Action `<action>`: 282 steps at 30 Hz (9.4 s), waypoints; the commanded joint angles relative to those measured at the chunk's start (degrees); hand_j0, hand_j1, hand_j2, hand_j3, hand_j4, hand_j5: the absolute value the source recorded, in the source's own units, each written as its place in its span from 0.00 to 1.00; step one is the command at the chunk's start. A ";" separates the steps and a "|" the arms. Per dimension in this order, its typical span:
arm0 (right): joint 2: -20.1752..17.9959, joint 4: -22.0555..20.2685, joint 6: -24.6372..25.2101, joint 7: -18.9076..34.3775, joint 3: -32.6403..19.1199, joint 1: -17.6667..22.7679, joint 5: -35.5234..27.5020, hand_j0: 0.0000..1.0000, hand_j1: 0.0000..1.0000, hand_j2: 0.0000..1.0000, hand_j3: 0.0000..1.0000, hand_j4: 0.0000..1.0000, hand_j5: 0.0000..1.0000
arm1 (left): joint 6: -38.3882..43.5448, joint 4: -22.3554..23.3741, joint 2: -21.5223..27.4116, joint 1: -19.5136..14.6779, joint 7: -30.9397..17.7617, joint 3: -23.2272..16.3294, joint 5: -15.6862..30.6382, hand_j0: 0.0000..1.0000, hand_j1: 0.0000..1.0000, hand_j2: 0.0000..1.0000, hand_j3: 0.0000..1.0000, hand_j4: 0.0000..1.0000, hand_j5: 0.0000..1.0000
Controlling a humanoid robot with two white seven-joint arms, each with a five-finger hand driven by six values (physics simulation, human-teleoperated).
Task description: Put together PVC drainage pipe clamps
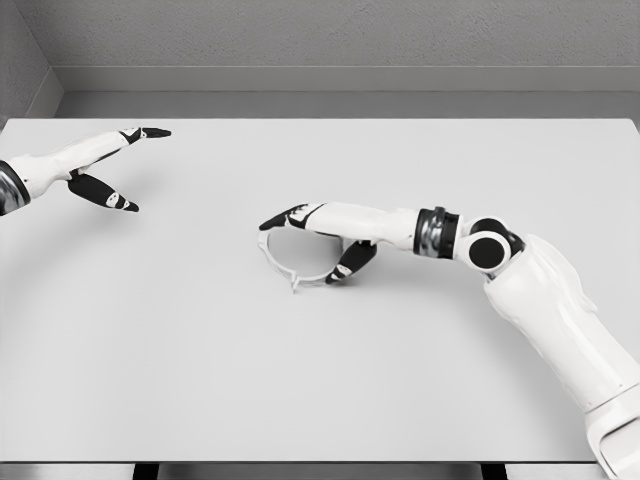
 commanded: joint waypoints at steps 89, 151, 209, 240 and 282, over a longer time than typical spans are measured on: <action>-13.83 9.91 0.14 -0.02 -19.01 -2.46 -7.79 1.00 1.00 1.00 1.00 1.00 1.00 | 6.74 -2.57 -27.57 -17.84 4.69 -17.16 -43.59 1.00 1.00 1.00 1.00 1.00 1.00; -23.32 6.92 0.14 -0.02 -21.99 -1.84 -7.79 1.00 1.00 1.00 1.00 1.00 1.00 | 9.12 -2.66 -27.22 -15.38 7.33 -26.21 -45.70 1.00 1.00 1.00 1.00 1.00 1.00; -22.88 4.37 0.14 -0.02 -21.91 -1.76 -7.79 1.00 1.00 1.00 1.00 1.00 1.00 | 11.75 -4.59 -31.26 -15.29 7.07 -27.88 -45.79 1.00 1.00 1.00 1.00 1.00 1.00; -23.32 3.49 0.14 -0.02 -21.99 -1.76 -7.79 1.00 1.00 1.00 1.00 1.00 1.00 | 11.75 -4.06 -30.82 -15.21 7.07 -27.88 -46.23 1.00 1.00 1.00 1.00 1.00 1.00; -24.64 2.26 0.14 -0.02 -22.08 -1.67 -8.14 1.00 1.00 1.00 1.00 1.00 1.00 | 0.13 -22.17 -4.46 -1.41 6.89 -7.75 -24.08 1.00 1.00 1.00 1.00 1.00 1.00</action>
